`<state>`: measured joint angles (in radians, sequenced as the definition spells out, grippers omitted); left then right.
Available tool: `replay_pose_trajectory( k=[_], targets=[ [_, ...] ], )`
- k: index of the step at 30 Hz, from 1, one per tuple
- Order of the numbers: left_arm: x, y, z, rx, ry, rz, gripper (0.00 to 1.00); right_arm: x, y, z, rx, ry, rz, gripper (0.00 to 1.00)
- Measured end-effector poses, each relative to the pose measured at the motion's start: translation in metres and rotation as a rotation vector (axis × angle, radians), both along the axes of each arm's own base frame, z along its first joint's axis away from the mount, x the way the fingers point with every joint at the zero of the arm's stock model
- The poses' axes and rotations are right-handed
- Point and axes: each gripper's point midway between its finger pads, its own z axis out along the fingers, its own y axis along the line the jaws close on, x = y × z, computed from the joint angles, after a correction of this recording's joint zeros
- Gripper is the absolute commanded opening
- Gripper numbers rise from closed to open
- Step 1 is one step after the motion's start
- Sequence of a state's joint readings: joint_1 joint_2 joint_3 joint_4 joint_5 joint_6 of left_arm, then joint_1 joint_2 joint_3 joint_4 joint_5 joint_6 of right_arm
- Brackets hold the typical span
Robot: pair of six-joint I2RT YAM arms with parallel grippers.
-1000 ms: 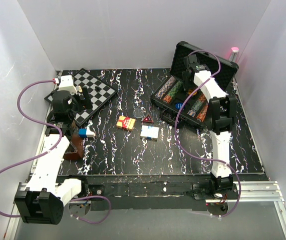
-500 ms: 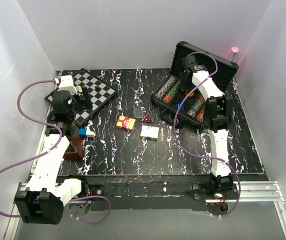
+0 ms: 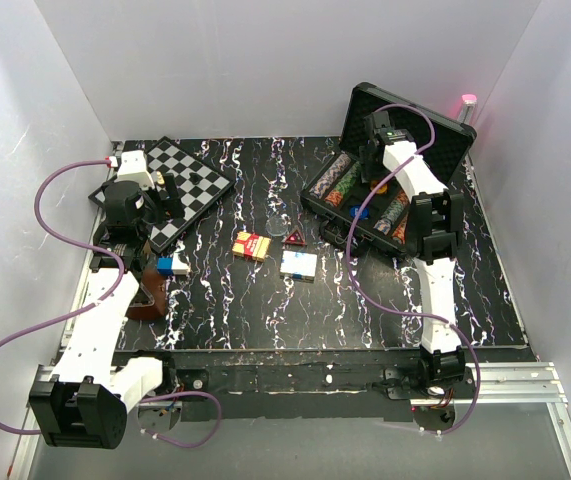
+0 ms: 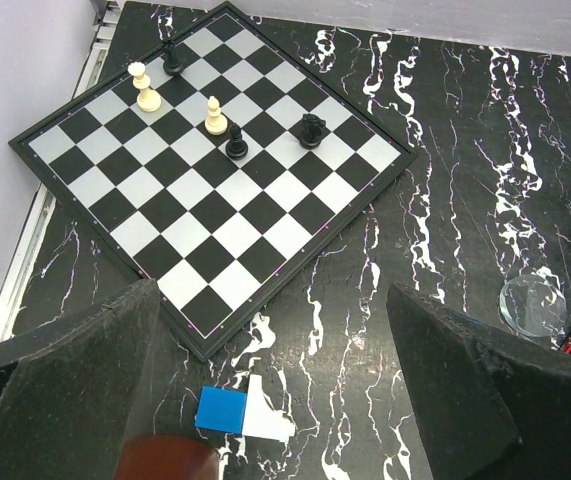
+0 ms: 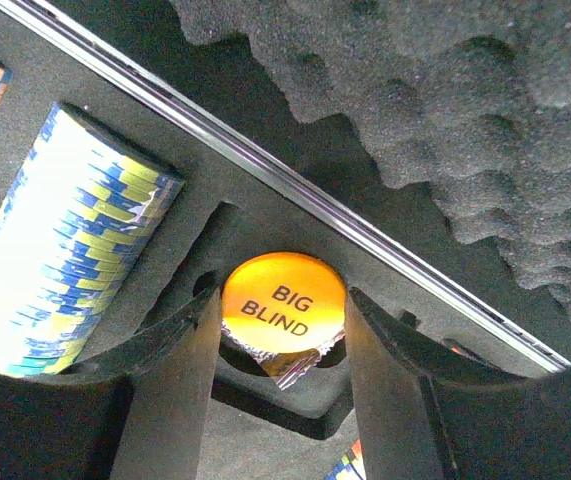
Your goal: Pack up texas hold em set
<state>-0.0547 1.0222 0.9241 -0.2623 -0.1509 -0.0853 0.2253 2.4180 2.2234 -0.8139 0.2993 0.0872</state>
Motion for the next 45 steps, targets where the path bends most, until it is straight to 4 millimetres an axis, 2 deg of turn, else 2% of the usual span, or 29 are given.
replay_pose_trajectory(
  k=[5,10,16,21,31,45],
  targets=[
    [0.000,0.000,0.000,0.000,0.000,0.000,0.98,0.000,-0.001,-0.001,0.012,0.002,-0.012,0.70],
    [0.000,0.000,0.000,0.000,0.000,0.000,0.98,-0.001,-0.001,0.000,0.030,0.008,-0.008,0.72],
    [0.000,0.000,0.000,0.000,0.000,0.000,0.98,-0.003,0.000,0.005,0.066,0.017,0.004,0.72],
    [0.000,0.000,0.000,0.000,0.000,0.000,0.98,-0.012,0.015,0.007,0.122,0.048,0.038,0.72],
    [0.000,0.000,0.000,-0.001,0.000,0.000,0.98,-0.012,0.014,0.006,0.144,0.051,0.013,0.72],
    [0.000,0.000,0.000,-0.001,-0.001,0.000,0.98,-0.009,0.011,0.006,0.052,0.002,0.034,0.76]
  ],
)
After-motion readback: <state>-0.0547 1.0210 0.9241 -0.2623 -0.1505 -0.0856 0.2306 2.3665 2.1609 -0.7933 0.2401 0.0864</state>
